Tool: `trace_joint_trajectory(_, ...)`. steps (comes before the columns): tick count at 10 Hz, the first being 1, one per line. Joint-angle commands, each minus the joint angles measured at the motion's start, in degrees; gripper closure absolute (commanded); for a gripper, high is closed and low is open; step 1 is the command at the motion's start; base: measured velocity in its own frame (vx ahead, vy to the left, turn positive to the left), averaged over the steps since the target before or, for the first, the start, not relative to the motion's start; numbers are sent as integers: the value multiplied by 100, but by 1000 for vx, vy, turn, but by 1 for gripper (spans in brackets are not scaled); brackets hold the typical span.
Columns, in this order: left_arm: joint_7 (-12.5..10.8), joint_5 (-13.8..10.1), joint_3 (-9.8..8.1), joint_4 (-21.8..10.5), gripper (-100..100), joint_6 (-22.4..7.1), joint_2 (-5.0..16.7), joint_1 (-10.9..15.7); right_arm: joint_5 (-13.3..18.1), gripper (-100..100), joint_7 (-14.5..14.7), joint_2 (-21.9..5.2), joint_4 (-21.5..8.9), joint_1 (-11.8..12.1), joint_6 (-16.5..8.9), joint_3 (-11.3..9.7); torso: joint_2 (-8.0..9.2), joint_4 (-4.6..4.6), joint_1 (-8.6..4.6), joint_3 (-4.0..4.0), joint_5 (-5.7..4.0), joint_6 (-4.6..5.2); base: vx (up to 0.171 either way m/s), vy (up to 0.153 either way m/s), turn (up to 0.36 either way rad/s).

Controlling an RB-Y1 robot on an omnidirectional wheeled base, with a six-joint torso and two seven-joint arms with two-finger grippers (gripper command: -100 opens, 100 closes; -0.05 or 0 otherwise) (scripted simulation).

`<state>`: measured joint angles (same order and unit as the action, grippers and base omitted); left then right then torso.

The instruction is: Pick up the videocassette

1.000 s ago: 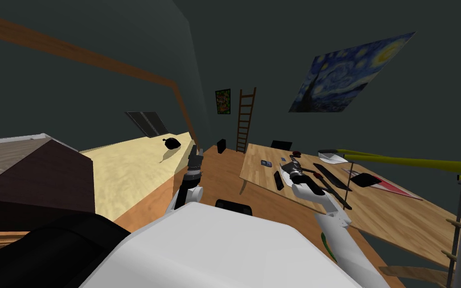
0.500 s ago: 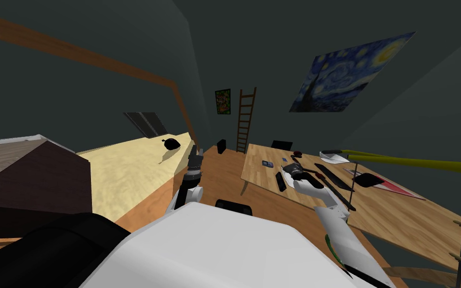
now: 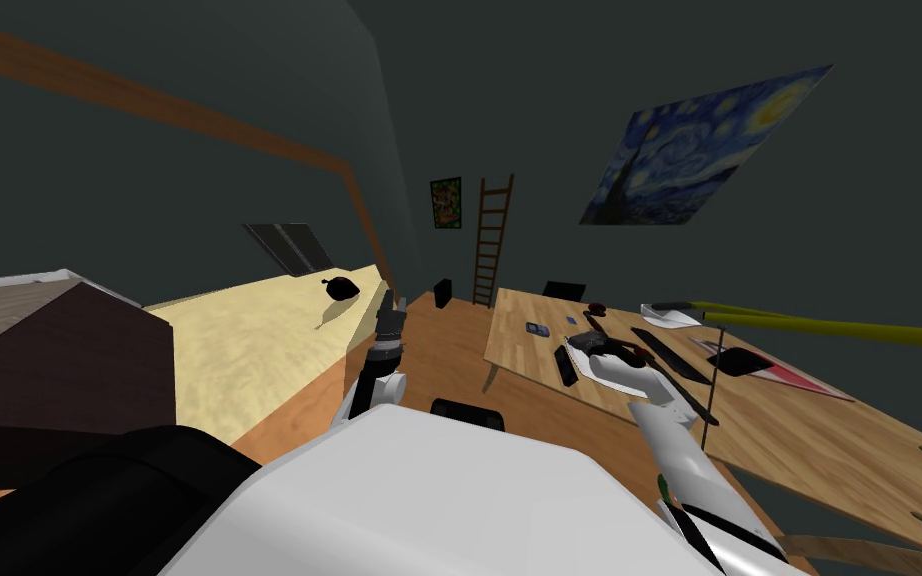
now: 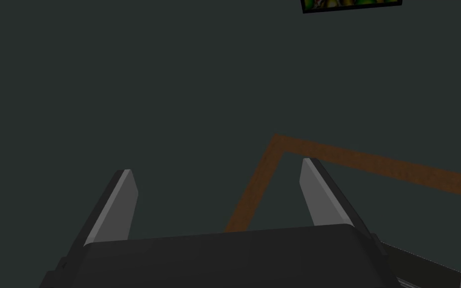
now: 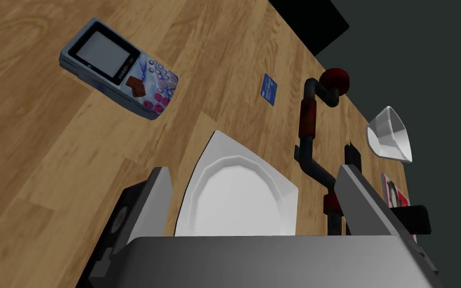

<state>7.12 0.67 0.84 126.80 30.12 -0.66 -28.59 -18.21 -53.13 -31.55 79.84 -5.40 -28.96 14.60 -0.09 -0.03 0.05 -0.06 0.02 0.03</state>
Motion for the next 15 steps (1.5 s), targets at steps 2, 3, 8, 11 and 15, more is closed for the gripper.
trace_joint_trajectory(2, 0, 0, 0, 0, 0, 0, 0, 0, -108, -100, -220, -91, -421, -245, -345, 4, 5, 1, -4, 3, -1, 0, 11, 11, -13)
trace_joint_trajectory(3, 0, 0, 0, 0, 0, 0, 0, 0, -108, -100, -220, -91, -479, -245, -414, 4, 4, 2, -5, 3, 0, -1, 17, 17, -17)
trace_joint_trajectory(8, 0, 0, 0, 0, 0, 0, 0, 0, -329, -100, -761, -233, -1321, -814, -1229, 32, 1, 0, -6, 1, -1, 0, 25, 11, -21)
trace_joint_trajectory(11, 0, 0, 0, 0, 0, 0, 0, 0, -400, -100, -922, -263, -1687, -992, -1663, 34, 0, 1, -10, 1, -1, -1, 25, -1, -17)
trace_joint_trajectory(15, 0, 0, 0, 0, 0, 0, 0, 0, -536, -100, -1212, -298, -2233, -1329, -2229, 28, -2, 0, -11, -1, -2, 0, 30, -4, -34)
